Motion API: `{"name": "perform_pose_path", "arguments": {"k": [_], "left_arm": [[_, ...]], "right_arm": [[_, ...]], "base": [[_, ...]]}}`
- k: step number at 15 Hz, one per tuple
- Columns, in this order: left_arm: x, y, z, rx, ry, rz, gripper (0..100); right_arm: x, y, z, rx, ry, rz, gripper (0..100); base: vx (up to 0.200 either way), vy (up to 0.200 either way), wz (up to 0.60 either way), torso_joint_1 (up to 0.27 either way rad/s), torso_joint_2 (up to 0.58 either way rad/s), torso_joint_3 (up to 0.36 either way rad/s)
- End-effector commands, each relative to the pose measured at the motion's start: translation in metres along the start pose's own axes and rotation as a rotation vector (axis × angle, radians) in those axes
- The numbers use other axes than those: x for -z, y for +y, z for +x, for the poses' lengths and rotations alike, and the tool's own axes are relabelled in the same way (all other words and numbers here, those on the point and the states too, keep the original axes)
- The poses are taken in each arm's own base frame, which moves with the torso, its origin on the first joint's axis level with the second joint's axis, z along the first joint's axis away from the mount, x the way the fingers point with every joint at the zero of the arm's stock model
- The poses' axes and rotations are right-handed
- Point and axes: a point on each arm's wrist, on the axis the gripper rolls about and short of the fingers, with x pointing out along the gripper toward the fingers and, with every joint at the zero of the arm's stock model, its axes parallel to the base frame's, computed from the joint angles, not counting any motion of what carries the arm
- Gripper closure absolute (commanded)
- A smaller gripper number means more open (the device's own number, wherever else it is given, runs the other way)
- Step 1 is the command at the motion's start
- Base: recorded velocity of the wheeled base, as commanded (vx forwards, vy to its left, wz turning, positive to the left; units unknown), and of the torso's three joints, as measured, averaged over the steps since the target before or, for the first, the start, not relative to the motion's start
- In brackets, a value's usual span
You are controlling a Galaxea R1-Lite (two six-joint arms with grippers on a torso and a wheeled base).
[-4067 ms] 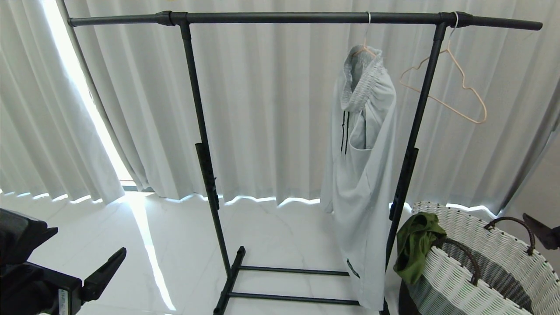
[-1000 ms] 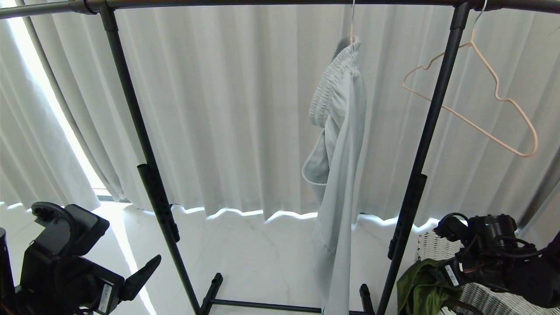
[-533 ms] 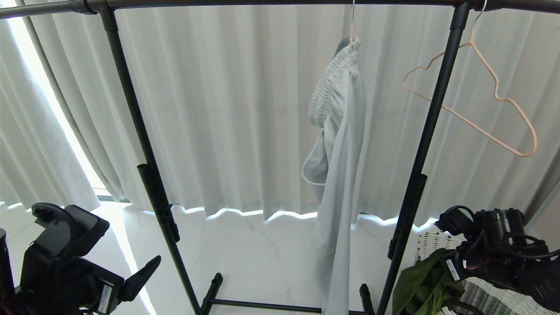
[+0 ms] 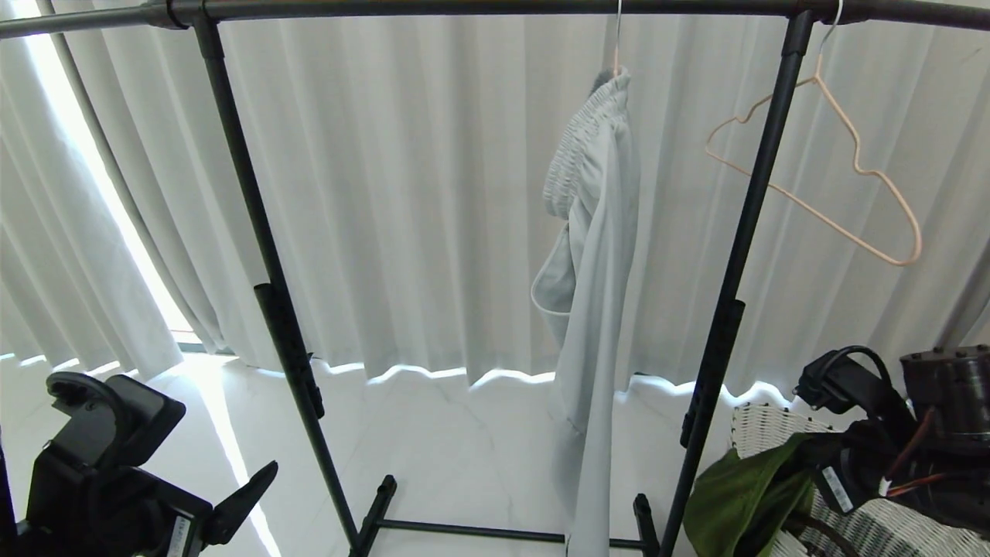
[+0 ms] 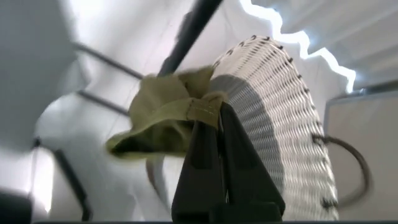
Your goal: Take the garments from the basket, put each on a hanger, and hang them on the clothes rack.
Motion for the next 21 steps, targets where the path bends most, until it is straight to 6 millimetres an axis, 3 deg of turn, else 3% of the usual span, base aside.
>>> {"name": "perform_pose_path", "arguments": {"k": [1,4,7,14,21], "left_arm": [[0.001,0.000,-0.004,-0.003,-0.014,-0.001,0],[0.006,-0.001,-0.012,-0.009,-0.034,-0.003,0],[0.009,-0.002,-0.017,-0.015,-0.049,-0.002,0],[0.008,-0.001,-0.019,-0.021,-0.065,0.007,0],[0.006,0.000,-0.021,-0.027,-0.078,0.089,0]], "right_arm": [[-0.017,0.001,-0.048,-0.014,-0.153,-0.021,100],[-0.020,0.004,-0.085,-0.073,-0.186,-0.062,100],[-0.025,0.006,-0.100,-0.102,-0.236,-0.080,100],[-0.047,0.007,-0.115,-0.136,-0.309,-0.098,100],[-0.050,0.008,-0.117,-0.141,-0.317,-0.100,100]], "base": [[-0.200,0.000,0.00,0.002,0.00,0.007],[-0.200,0.000,0.00,0.002,0.00,0.007],[-0.200,0.000,0.00,0.004,0.00,0.001],[-0.200,0.000,0.00,0.002,0.00,0.004],[0.000,0.029,0.00,0.000,0.00,0.000]]}}
